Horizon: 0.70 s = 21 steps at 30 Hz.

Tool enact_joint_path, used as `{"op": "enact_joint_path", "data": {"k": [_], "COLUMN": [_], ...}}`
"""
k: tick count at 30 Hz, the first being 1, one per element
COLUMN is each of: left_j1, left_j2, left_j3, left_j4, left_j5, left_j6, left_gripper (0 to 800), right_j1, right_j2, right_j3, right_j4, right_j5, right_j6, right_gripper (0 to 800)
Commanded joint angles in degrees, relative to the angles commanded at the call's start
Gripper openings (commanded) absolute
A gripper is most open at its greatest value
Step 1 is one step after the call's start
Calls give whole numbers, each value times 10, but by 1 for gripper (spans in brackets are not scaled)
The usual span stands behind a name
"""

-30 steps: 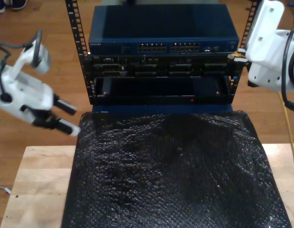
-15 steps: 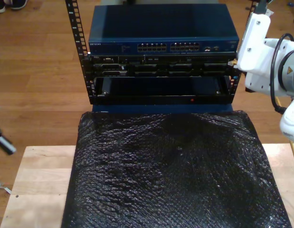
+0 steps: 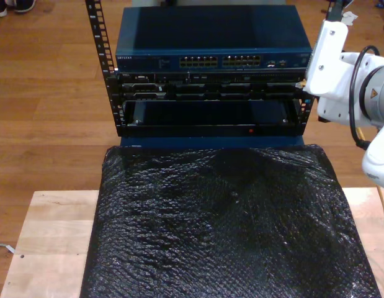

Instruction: Grab the cable and plug it in

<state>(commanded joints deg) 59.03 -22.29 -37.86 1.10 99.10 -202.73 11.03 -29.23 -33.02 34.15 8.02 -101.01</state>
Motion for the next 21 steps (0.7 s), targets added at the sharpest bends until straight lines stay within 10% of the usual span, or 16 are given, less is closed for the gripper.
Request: {"op": "enact_joint_path", "data": {"k": [21], "left_j1": [95], "left_j2": [-83], "left_j3": [205], "left_j4": [61], "left_j5": [-136], "left_j6": [110], "left_gripper": [800], "right_j1": [10], "right_j2": [14], "right_j3": [0], "right_j4": [-1], "right_j5": [-2], "right_j6": [0], "right_gripper": [0]}}
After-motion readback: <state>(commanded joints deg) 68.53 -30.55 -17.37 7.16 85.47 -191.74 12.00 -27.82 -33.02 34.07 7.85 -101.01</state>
